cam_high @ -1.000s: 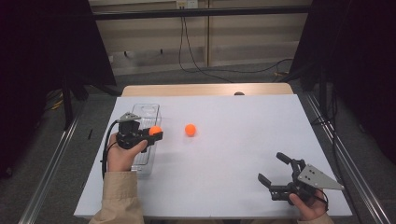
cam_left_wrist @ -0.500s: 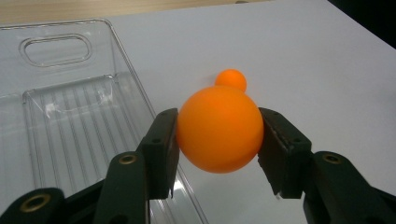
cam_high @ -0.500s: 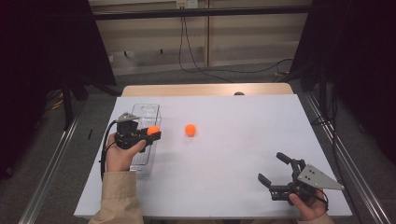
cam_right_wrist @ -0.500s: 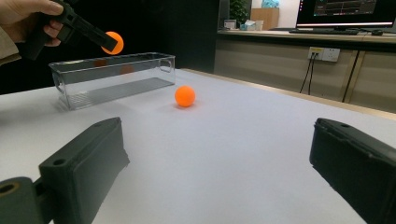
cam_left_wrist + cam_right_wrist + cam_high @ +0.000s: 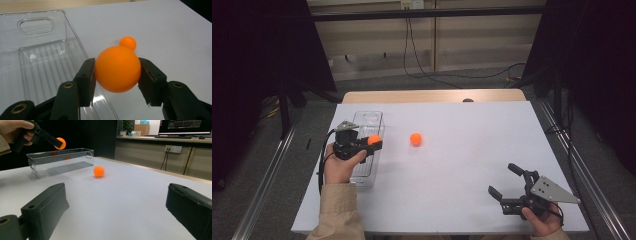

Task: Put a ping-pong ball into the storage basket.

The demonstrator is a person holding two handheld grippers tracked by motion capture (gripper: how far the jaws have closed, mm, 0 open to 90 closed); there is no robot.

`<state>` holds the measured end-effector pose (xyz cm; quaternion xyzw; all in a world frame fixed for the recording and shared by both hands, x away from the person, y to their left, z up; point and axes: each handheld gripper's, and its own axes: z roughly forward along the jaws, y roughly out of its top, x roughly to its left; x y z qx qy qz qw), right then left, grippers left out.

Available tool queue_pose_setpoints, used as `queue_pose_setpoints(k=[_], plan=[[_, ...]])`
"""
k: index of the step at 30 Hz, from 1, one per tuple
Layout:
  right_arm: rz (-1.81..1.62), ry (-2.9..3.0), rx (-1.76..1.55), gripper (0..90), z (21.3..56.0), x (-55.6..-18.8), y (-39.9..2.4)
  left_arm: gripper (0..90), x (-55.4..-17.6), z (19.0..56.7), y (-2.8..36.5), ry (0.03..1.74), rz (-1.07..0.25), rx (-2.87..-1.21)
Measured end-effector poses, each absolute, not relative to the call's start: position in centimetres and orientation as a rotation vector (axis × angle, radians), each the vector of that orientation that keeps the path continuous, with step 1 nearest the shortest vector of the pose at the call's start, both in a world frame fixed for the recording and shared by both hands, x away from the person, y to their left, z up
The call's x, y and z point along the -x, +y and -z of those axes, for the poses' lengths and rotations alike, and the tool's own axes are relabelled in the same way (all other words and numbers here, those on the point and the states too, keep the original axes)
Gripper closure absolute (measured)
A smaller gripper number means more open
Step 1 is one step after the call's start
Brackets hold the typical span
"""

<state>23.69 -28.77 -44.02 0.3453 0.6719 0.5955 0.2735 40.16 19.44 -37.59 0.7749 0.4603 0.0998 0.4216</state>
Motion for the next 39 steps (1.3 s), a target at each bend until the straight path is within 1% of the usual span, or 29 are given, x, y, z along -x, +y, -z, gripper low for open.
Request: queue_pose_setpoints(k=[39], plan=[[-1.604, 1.809, -0.927, 2.7, 44.0, -23.7, -28.7, 50.6, -40.3, 38.1, 20.6, 1.205, -0.313, -1.926]])
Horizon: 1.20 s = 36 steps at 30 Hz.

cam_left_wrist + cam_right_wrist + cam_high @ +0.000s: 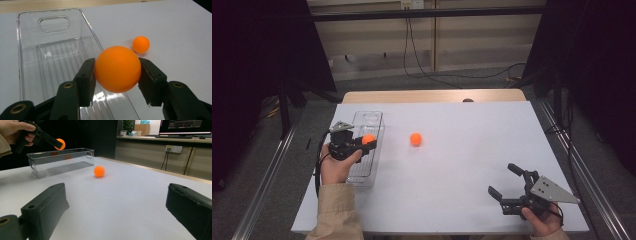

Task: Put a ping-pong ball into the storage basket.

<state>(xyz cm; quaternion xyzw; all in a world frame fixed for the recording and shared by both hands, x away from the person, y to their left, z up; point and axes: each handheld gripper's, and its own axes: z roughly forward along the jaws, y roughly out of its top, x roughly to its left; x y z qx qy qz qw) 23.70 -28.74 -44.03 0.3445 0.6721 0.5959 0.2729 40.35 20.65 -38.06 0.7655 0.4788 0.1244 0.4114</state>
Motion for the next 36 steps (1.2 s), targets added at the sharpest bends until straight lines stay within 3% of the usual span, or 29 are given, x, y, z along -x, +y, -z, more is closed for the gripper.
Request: queue_pose_setpoints(k=[36], plan=[[-1.602, 1.812, -0.930, 2.7, 44.04, -23.70, -28.71, 50.3, -40.66, 39.01, 21.47, 1.254, -0.333, -1.926]])
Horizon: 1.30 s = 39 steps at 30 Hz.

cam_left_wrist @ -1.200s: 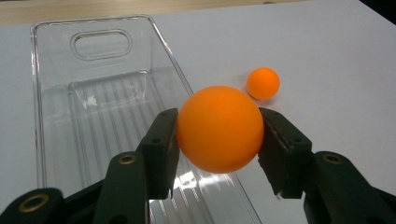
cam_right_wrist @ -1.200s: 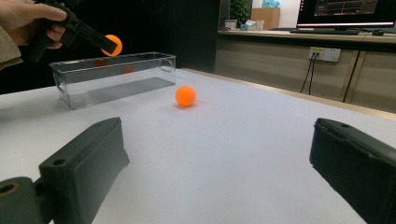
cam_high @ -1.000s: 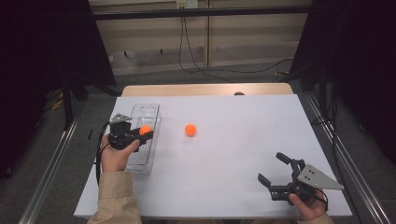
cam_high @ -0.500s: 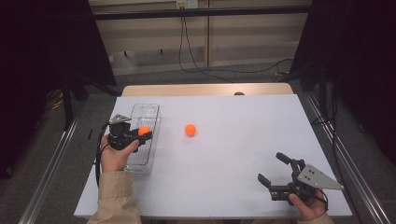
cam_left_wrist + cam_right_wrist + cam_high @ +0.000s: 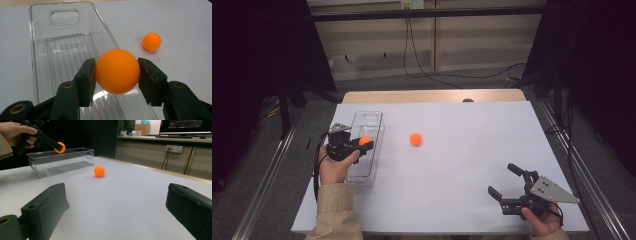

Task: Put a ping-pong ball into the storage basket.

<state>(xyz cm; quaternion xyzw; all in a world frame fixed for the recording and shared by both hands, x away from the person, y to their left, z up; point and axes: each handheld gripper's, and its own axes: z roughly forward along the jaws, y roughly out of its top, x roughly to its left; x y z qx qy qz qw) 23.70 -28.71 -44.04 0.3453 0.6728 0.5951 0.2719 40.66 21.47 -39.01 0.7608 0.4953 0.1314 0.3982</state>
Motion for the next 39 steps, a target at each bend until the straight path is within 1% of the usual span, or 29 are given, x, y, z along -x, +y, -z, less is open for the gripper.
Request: queue_pose_setpoints(k=[29, 30, 31, 37, 39], plan=[[-1.603, 1.811, -0.928, 2.7, 44.04, -23.71, -28.72, 49.7, -40.85, 39.66, 22.03, 1.304, -0.373, -1.933], [-1.603, 1.814, -0.931, 2.7, 44.04, -23.69, -28.72, 47.5, -40.87, 39.66, 22.03, 1.312, -0.379, -1.929], [-1.599, 1.818, -0.927, 2.7, 44.05, -23.71, -28.74, 42.8, -40.88, 39.65, 22.02, 1.317, -0.381, -1.934], [-1.601, 1.817, -0.928, 2.7, 44.04, -23.70, -28.72, 37.2, -40.82, 39.58, 21.74, 1.314, -0.383, -1.928], [-1.600, 1.815, -0.928, 2.7, 44.05, -23.70, -28.71, 34.0, -40.81, 39.56, 21.59, 1.317, -0.392, -1.924]])
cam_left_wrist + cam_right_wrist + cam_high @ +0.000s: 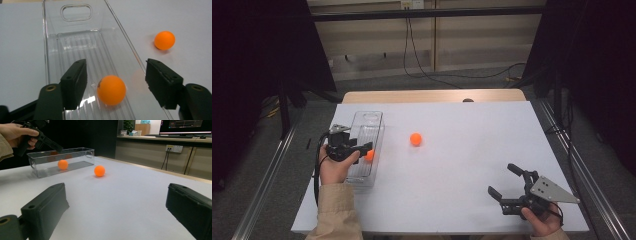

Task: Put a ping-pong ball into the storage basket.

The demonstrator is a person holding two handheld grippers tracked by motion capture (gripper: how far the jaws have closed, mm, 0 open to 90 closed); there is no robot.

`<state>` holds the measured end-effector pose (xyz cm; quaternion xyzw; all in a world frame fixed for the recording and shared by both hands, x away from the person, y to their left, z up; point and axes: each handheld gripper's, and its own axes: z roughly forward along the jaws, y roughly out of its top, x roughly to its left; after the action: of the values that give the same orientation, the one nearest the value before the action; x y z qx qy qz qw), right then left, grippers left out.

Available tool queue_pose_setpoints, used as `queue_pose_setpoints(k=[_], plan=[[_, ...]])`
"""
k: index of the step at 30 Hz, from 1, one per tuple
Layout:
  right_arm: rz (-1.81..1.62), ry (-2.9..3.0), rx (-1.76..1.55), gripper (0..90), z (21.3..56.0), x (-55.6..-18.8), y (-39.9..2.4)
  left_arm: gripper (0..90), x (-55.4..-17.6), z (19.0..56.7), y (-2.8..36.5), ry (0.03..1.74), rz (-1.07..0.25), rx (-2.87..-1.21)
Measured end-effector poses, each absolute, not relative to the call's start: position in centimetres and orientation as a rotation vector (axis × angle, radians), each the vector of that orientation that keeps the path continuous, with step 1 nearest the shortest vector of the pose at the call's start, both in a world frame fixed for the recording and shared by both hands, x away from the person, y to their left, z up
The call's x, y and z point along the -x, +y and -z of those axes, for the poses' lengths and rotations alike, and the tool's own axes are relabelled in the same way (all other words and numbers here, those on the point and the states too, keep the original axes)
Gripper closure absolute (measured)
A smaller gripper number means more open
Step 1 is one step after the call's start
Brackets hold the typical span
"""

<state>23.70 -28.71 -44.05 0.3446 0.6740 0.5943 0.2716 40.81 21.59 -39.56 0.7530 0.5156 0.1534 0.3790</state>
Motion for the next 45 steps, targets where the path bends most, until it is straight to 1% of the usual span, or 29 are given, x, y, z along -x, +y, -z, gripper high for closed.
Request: queue_pose_setpoints(k=[6, 17, 33, 39, 45], plan=[[-1.602, 1.813, -0.928, 2.7, 44.0, -23.7, -28.7, 29.8, -40.7, 39.4, 21.1, 1.308, -0.392, -1.918], [-1.601, 1.814, -0.927, 2.7, 44.0, -23.7, -28.7, 25.7, -40.5, 38.5, 20.0, 1.264, -0.374, -1.920], [-1.602, 1.812, -0.926, 2.7, 44.0, -23.7, -28.7, 19.6, -40.4, 38.3, 18.5, 1.231, -0.358, -1.944], [-1.602, 1.813, -0.927, 2.7, 44.0, -23.7, -28.7, 18.7, -40.4, 38.3, 17.9, 1.212, -0.331, -1.947], [-1.602, 1.814, -0.927, 2.7, 44.0, -23.7, -28.7, 17.4, -40.2, 38.1, 17.3, 1.192, -0.331, -1.961]])
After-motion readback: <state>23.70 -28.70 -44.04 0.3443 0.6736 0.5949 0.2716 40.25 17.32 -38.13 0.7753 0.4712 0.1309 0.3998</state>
